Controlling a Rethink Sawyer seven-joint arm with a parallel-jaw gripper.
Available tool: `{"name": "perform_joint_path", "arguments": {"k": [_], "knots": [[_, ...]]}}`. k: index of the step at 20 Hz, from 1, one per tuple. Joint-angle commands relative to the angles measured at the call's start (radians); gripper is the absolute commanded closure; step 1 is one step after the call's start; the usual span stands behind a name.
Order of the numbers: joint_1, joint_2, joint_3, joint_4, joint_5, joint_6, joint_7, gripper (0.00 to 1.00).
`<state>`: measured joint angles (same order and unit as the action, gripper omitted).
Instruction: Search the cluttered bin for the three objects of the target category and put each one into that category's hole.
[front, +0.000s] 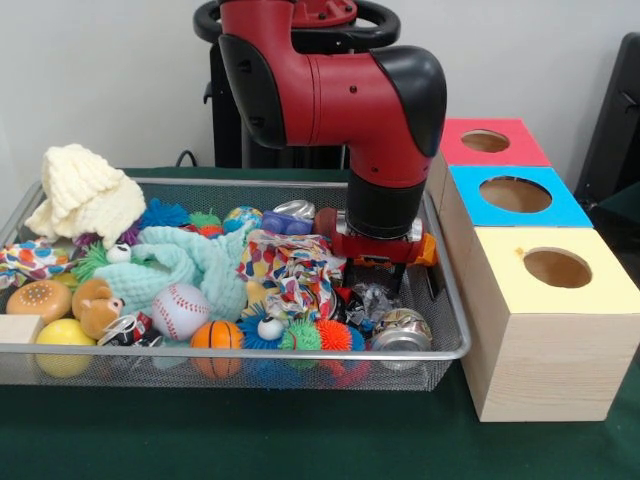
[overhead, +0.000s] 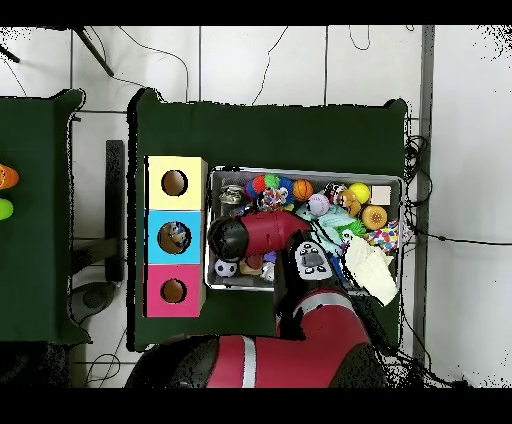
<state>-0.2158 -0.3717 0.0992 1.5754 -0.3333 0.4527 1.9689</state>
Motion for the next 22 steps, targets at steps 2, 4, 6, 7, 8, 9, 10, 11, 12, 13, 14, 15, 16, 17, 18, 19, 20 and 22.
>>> {"name": "perform_joint_path", "arguments": {"k": [2,4,6,7,8,9,10,11,12,13,14,15,16,17,18,19,20,22], "knots": [[0.006,0.165,0.020,-0.024,-0.064,-0.250,0.094,1.00],[0.011,0.167,0.015,-0.028,-0.063,-0.253,0.098,1.00],[0.010,0.168,0.013,-0.031,-0.063,-0.256,0.096,1.00],[0.007,0.169,0.017,-0.033,-0.062,-0.251,0.088,1.00],[0.008,0.170,0.015,-0.038,-0.060,-0.240,0.081,1.00],[0.010,0.171,0.013,-0.043,-0.061,-0.234,0.077,1.00],[0.011,0.171,0.011,-0.046,-0.060,-0.234,0.076,1.00],[0.009,0.172,0.013,-0.050,-0.058,-0.220,0.069,1.00],[0.006,0.174,0.017,-0.053,-0.055,-0.212,0.066,1.00],[0.003,0.176,0.021,-0.056,-0.052,-0.205,0.063,1.00],[0.001,0.178,0.022,-0.056,-0.053,-0.212,0.064,1.00],[0.004,0.180,0.018,-0.053,-0.055,-0.223,0.070,1.00],[0.007,0.181,0.014,-0.051,-0.056,-0.234,0.076,1.00],[0.008,0.183,0.014,-0.050,-0.058,-0.244,0.078,1.00],[0.009,0.181,0.012,-0.043,-0.060,-0.256,0.083,1.00],[0.010,0.181,0.011,-0.042,-0.061,-0.261,0.085,1.00],[0.010,0.182,0.013,-0.042,-0.060,-0.262,0.085,1.00],[0.021,0.177,0.004,-0.048,-0.052,-0.249,0.095,1.00]]}}
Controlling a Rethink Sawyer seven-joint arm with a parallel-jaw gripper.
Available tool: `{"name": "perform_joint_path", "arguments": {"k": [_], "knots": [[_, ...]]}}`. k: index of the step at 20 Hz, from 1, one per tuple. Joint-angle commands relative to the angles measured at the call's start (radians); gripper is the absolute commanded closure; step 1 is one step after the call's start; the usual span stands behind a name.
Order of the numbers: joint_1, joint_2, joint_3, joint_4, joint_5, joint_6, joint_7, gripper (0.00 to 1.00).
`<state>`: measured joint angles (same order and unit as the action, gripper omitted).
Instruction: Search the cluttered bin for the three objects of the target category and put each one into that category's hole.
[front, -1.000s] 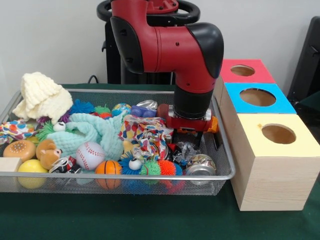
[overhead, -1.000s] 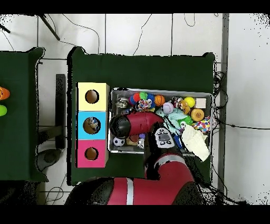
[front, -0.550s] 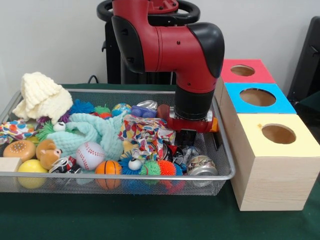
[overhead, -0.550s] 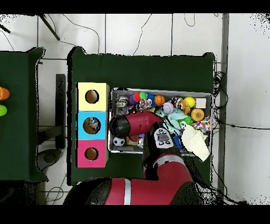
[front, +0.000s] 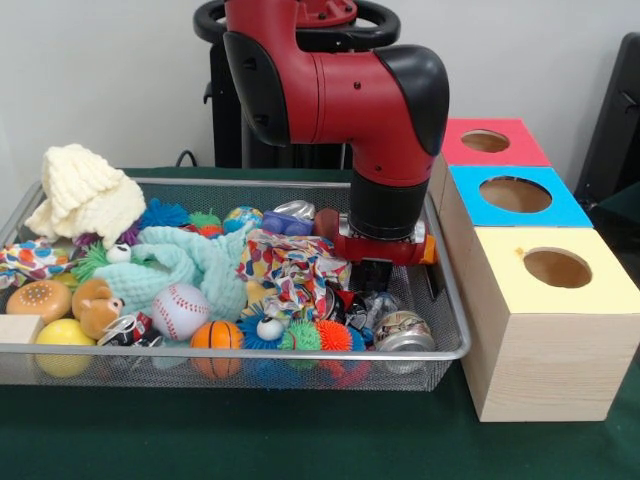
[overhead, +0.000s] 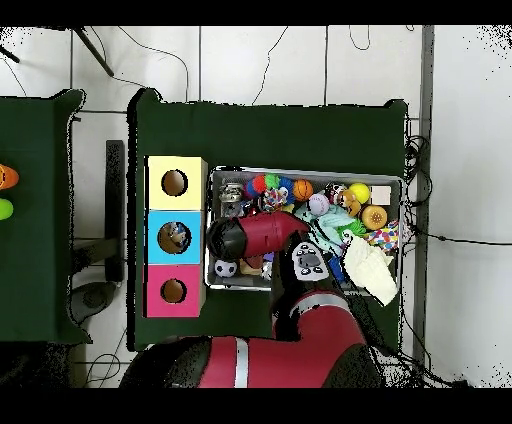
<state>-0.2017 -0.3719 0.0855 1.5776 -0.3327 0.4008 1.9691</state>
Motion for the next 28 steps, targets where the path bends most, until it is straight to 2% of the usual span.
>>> {"name": "perform_joint_path", "arguments": {"k": [1,5,10,20,28], "knots": [[0.010,0.172,0.016,-0.055,-0.046,-0.175,0.095,1.00],[-0.010,0.142,0.046,-0.092,-0.003,0.009,0.034,1.00],[-0.020,0.100,0.065,-0.090,0.038,0.124,0.017,1.00],[-0.018,0.041,0.053,-0.050,0.049,0.179,0.012,1.00],[-0.020,-0.038,0.050,-0.037,0.059,0.279,-0.010,1.00]]}}
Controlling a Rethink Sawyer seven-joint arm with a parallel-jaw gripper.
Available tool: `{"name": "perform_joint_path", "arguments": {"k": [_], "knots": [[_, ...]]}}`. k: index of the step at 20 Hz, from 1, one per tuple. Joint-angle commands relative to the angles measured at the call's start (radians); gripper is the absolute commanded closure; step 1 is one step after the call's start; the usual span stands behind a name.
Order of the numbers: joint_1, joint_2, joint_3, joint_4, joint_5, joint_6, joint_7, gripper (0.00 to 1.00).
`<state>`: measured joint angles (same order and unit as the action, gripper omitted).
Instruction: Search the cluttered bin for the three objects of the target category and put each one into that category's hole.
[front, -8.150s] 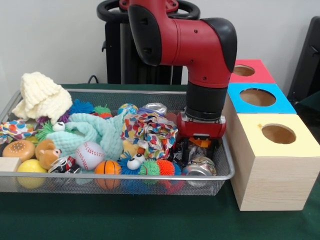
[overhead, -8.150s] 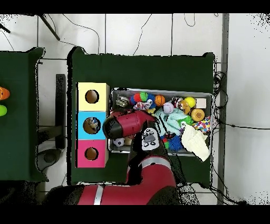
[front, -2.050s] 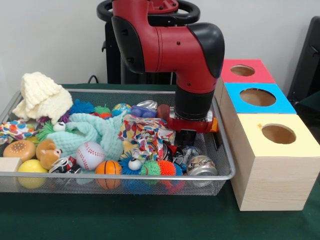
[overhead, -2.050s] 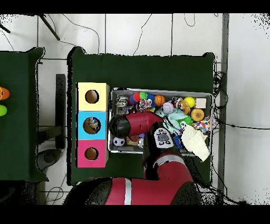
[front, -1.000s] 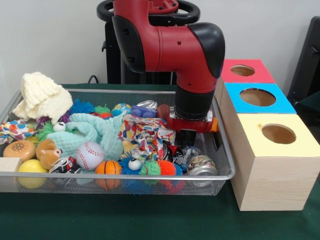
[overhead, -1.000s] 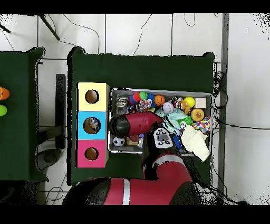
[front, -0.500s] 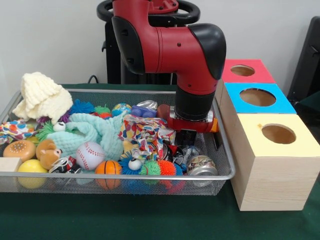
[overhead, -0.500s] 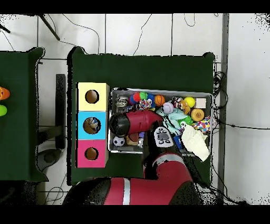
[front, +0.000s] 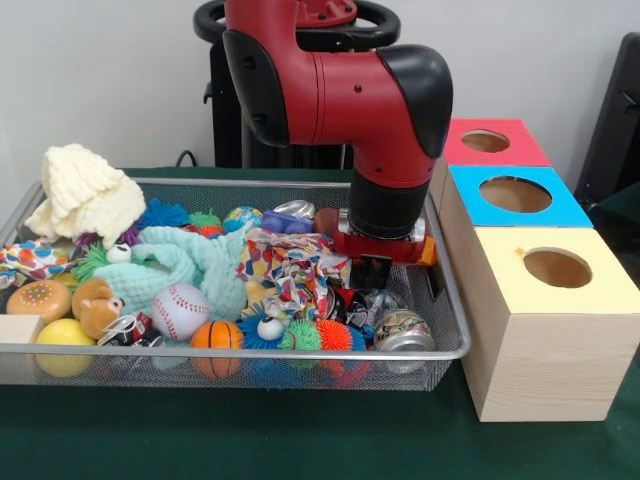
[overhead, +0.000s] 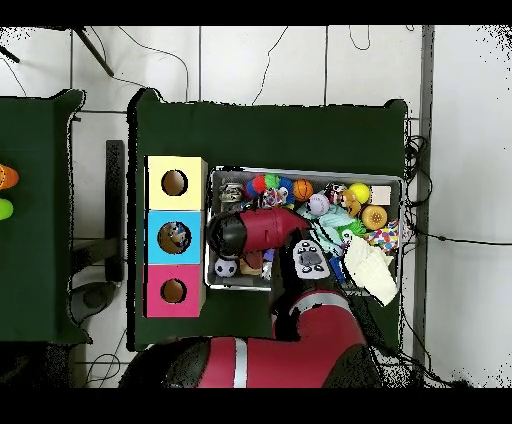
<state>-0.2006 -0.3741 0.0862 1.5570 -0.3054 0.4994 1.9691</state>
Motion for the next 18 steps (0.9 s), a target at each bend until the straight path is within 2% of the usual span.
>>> {"name": "perform_joint_path", "arguments": {"k": [1,4,7,10,16,17,18], "knots": [[-0.023,-0.045,0.053,-0.012,0.040,0.196,-0.005,1.00],[-0.019,-0.077,0.056,-0.012,0.056,0.241,0.006,1.00],[0.013,-0.109,0.039,-0.025,0.037,0.281,0.004,1.00],[0.001,-0.128,0.051,-0.011,0.063,0.319,0.020,1.00],[-0.009,-0.139,0.062,0.062,0.066,0.231,0.044,1.00],[-0.002,-0.129,0.058,0.061,0.069,0.224,0.056,1.00],[0.009,-0.090,0.051,0.044,0.065,0.202,0.076,1.00]]}}
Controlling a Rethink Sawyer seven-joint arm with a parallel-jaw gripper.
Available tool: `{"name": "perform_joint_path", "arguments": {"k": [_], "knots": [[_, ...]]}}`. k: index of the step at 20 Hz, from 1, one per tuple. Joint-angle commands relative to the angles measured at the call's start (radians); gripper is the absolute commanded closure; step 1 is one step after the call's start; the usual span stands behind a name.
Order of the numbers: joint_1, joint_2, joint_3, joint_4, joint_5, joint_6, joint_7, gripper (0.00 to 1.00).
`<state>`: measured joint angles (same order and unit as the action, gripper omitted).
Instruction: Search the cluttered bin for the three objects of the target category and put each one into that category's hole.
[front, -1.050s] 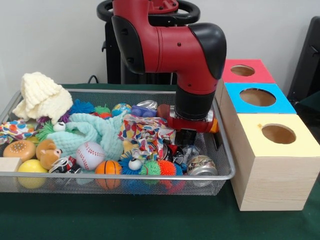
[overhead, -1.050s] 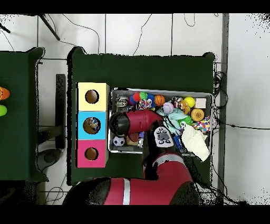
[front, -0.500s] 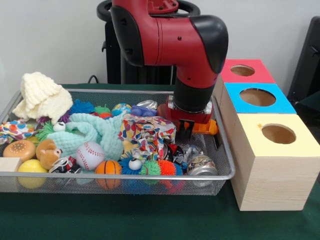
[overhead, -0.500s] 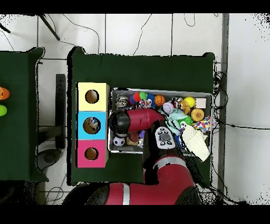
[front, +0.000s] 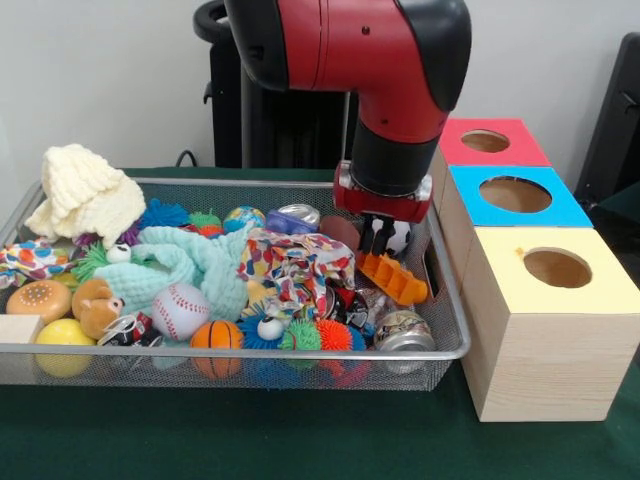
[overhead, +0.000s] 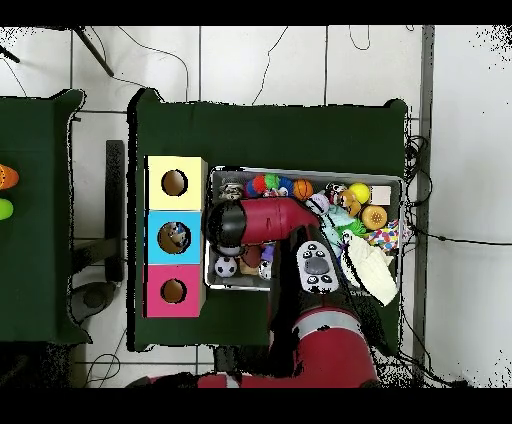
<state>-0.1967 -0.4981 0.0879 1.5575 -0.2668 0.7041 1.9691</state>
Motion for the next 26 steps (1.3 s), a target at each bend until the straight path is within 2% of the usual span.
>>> {"name": "perform_joint_path", "arguments": {"k": [1,4,6,7,12,17,22,26], "knots": [[0.017,0.078,0.041,0.024,0.024,-0.028,0.099,1.00],[0.035,0.208,0.026,-0.043,-0.003,-0.143,0.131,1.00],[0.032,0.223,0.026,-0.032,-0.020,-0.227,0.132,1.00],[0.026,0.254,0.030,-0.043,-0.019,-0.255,0.129,1.00],[0.023,0.337,0.019,-0.105,-0.023,-0.319,0.105,1.00],[0.033,0.366,0.008,-0.136,-0.020,-0.352,0.111,1.00],[0.023,0.385,0.024,-0.170,0.006,-0.338,0.099,1.00],[0.032,0.399,0.016,-0.184,-0.001,-0.380,0.114,1.00]]}}
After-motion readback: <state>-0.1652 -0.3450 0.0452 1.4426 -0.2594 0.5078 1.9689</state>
